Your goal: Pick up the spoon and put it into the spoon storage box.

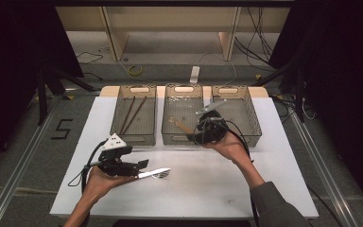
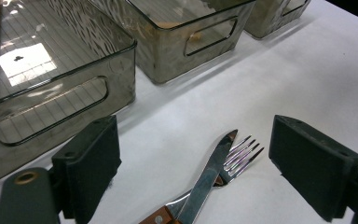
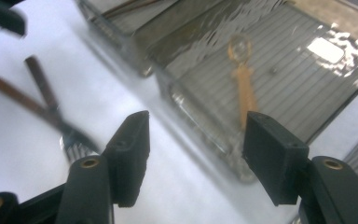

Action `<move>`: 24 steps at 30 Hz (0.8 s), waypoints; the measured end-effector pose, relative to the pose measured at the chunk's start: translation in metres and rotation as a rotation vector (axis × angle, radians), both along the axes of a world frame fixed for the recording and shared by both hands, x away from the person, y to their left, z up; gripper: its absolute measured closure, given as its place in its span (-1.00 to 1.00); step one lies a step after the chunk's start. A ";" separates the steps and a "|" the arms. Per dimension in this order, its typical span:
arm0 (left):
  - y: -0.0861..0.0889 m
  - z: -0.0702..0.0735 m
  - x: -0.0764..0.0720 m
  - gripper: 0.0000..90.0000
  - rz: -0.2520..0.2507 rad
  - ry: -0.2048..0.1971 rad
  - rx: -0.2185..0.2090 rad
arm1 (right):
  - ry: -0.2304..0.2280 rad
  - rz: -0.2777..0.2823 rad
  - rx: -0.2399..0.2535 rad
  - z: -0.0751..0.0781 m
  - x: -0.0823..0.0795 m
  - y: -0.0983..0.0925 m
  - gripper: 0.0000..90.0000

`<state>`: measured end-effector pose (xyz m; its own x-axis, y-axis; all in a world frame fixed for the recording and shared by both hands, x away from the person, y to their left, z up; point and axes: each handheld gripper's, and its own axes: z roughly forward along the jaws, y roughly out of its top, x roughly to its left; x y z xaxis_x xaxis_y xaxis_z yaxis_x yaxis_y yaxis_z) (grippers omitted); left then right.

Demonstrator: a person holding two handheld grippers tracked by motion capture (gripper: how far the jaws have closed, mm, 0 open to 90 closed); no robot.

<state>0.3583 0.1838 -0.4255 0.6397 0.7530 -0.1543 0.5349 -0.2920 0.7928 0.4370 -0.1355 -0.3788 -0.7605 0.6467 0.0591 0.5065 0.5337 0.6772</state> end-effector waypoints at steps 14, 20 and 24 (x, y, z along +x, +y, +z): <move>0.001 0.001 0.003 -0.65 -0.014 0.036 0.092 | -0.016 0.031 0.024 -0.016 -0.043 -0.025 -0.15; 0.002 0.001 0.004 -0.65 -0.029 0.069 0.146 | -0.017 0.018 0.059 -0.020 -0.052 -0.041 -0.16; 0.001 0.002 0.004 -0.65 -0.040 0.083 0.172 | -0.019 0.002 0.090 -0.022 -0.057 -0.050 -0.18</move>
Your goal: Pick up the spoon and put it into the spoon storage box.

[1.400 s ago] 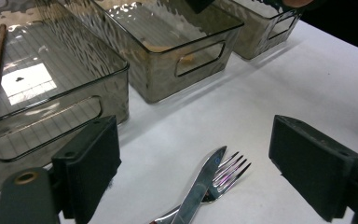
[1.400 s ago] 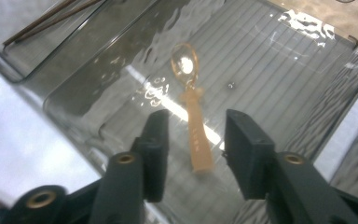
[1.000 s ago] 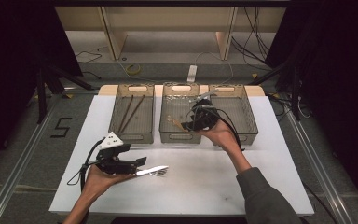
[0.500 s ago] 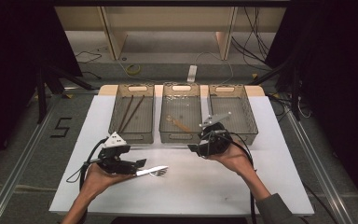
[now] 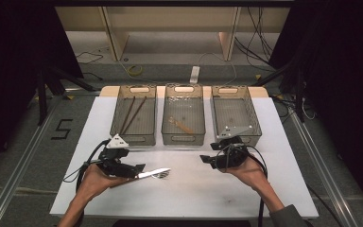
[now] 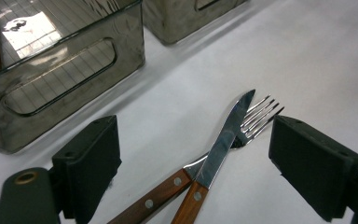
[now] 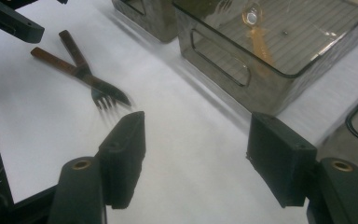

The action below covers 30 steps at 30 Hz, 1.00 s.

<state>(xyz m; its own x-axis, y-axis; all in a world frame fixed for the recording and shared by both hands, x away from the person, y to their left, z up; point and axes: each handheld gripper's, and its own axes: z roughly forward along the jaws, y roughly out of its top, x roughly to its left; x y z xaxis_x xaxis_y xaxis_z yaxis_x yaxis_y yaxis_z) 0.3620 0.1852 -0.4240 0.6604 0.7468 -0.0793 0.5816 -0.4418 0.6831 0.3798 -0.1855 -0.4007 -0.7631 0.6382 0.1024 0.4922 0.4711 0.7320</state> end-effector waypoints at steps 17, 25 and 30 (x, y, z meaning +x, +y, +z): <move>-0.002 -0.001 0.001 -0.65 -0.029 0.079 0.084 | 0.006 -0.008 0.065 -0.013 -0.018 -0.016 -0.27; 0.001 -0.003 0.002 -0.65 -0.036 0.118 0.125 | -0.007 -0.020 0.101 -0.015 -0.025 -0.021 -0.28; 0.003 -0.005 0.002 -0.64 -0.039 0.119 0.157 | -0.007 -0.030 0.108 -0.017 -0.029 -0.025 -0.29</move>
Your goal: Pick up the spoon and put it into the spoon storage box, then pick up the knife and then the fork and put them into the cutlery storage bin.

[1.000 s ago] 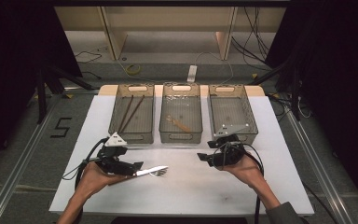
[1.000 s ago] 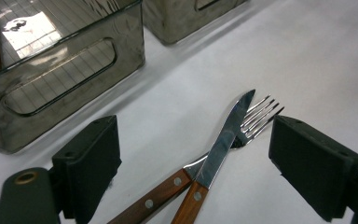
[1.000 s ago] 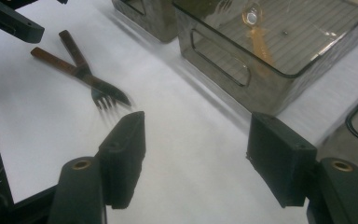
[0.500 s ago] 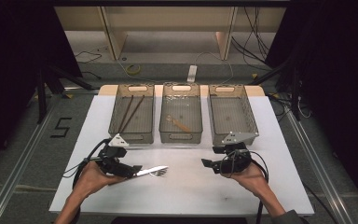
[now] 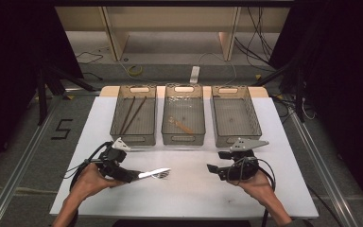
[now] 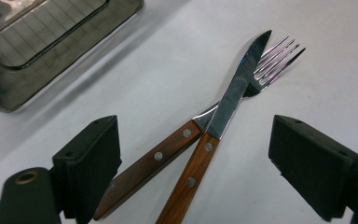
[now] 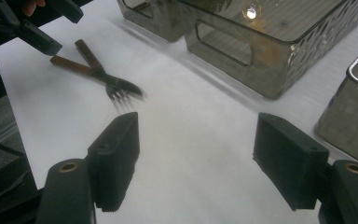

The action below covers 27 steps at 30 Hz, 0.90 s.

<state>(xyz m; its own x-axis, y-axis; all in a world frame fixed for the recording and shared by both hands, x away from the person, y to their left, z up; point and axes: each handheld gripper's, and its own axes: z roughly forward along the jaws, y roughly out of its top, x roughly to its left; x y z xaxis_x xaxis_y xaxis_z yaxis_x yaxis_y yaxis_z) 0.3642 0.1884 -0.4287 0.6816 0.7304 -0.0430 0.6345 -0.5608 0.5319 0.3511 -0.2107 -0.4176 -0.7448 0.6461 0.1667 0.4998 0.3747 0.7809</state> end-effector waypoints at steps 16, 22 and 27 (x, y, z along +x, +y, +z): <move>0.001 -0.006 -0.002 -0.45 -0.045 0.057 0.116 | 0.004 -0.026 -0.001 -0.005 -0.011 -0.011 -0.29; 0.005 -0.009 -0.003 -0.36 -0.041 0.095 0.133 | 0.014 -0.028 0.009 -0.006 -0.011 -0.013 -0.29; 0.006 -0.012 -0.004 -0.26 -0.046 0.115 0.162 | 0.019 -0.018 0.003 -0.008 -0.013 -0.012 -0.30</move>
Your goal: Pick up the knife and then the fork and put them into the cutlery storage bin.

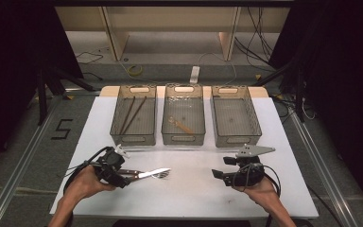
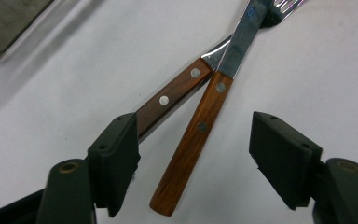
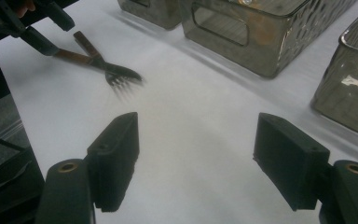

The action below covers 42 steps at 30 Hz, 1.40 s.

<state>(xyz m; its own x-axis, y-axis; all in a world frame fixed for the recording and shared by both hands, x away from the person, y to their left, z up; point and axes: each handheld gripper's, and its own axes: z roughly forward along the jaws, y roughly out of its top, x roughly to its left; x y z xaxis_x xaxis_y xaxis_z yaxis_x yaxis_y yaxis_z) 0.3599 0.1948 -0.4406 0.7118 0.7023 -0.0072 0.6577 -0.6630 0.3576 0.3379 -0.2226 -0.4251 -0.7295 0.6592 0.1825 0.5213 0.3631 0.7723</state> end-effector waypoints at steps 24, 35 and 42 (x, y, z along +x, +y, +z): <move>-0.006 -0.020 0.002 0.29 -0.057 0.043 0.053 | 0.006 0.032 -0.024 -0.002 -0.004 0.004 -0.31; -0.010 -0.022 0.005 0.44 -0.055 0.066 0.079 | 0.011 0.037 -0.030 -0.002 -0.004 0.005 -0.30; -0.012 -0.023 0.001 0.60 -0.095 0.056 0.071 | 0.013 0.047 -0.033 -0.002 -0.005 0.007 -0.30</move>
<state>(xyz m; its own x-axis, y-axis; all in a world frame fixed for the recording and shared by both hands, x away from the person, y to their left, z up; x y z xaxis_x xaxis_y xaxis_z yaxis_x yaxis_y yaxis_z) 0.3614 0.1832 -0.4635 0.7753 0.6315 -0.0014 0.6081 -0.7460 0.2715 0.3333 -0.2160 -0.4275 -0.7572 0.6304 0.1708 0.5133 0.4127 0.7524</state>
